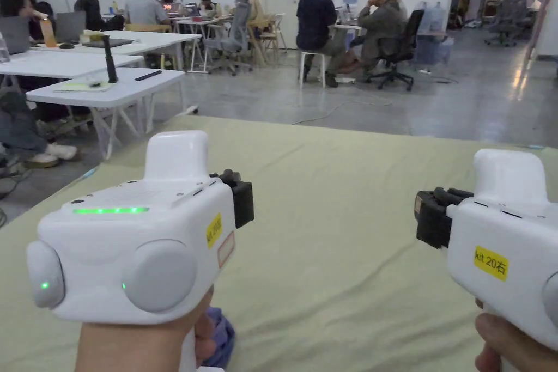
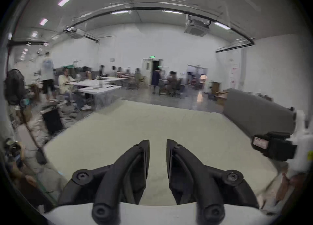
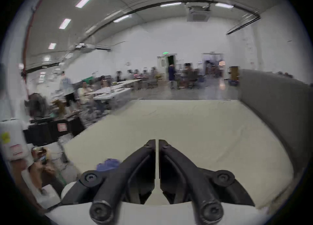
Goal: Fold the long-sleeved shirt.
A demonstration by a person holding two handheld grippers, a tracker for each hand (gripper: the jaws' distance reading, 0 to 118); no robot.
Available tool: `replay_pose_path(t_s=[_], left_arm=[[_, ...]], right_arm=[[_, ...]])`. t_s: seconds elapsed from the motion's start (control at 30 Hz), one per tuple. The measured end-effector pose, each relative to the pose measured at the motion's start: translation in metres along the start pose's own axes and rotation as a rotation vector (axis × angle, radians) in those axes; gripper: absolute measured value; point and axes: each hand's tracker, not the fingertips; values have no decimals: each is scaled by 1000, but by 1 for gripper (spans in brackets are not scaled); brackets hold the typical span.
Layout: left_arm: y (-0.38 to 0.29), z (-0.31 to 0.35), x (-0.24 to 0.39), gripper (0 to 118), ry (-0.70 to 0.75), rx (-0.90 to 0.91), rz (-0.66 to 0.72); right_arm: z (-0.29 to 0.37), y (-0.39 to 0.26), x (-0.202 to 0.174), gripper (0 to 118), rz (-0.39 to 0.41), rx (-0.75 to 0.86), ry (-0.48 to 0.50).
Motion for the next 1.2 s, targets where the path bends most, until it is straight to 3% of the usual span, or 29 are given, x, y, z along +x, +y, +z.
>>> replay_pose_path(t_s=[0.1,0.23,0.37,0.53,0.6,0.63,0.8,0.83,0.9,0.93,0.97,1.1,1.2], left_arm=[[-7,8,-55,19,196,-11,-50],[-36,-9,-111,19,298,-181,3],[-83,-54,-130,18,272,-339,-4],[-149,-126,-132,25,216,-499,-18],[-167,-156,-129,96,199,-585,-69],[-174,-166,-126,107,193,-606,-61],[-213,-225,-125,103,200,-735,-103],[-221,-233,-125,98,207,-758,-116],[-222,-242,-120,60,208,-774,-130],[-210,-239,-116,35,200,-756,-115],[-196,-240,-109,25,196,-712,-82],[-127,-240,-75,20,11,-591,53],[-76,-240,-17,19,-90,-471,-11]], right_arm=[[-25,-4,-46,1,20,-9,237],[-46,-15,-77,1,29,-39,429],[-65,-26,-68,1,44,-74,424],[-77,-43,-27,1,56,-158,346],[-81,-53,-12,1,64,-197,306],[-84,-58,-5,1,56,-208,286],[-95,-75,28,1,-51,-265,240],[-95,-76,33,1,-55,-265,239],[-93,-76,40,1,-62,-264,234],[-92,-75,44,1,-66,-258,232],[-89,-74,49,1,-76,-246,231],[-73,-65,76,1,-201,-162,262],[-47,-52,100,1,-290,-84,305]])
